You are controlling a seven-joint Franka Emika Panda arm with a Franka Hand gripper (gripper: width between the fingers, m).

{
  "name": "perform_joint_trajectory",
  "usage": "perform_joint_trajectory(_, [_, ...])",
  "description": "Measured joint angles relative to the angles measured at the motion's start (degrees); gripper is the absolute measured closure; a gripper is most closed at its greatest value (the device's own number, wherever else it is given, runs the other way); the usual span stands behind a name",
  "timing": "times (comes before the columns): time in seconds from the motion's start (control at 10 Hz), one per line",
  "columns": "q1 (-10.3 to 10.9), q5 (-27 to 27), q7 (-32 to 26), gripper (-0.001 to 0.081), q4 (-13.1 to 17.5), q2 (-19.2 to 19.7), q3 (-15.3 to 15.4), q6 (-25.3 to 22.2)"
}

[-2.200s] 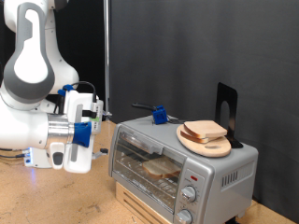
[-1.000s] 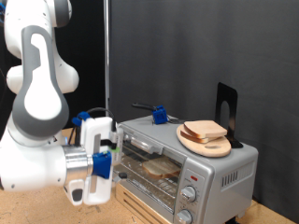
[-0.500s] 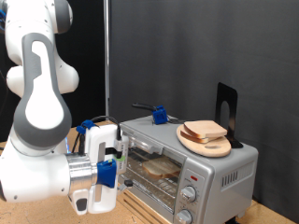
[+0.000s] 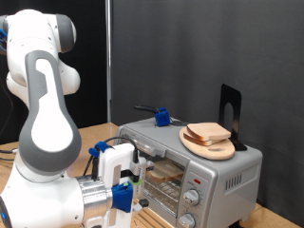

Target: Make a piece of toast with the oven

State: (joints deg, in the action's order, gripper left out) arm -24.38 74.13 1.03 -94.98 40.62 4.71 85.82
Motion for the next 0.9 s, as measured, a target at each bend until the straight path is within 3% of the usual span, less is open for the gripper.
perform_joint_trajectory(0.4, [0.91, 2.51, -5.93, 0.0006, 0.24, 2.12, 1.13, 4.61])
perform_joint_trajectory(0.9, [2.98, 3.98, -6.72, 0.0006, 6.35, 8.84, 2.27, 7.54])
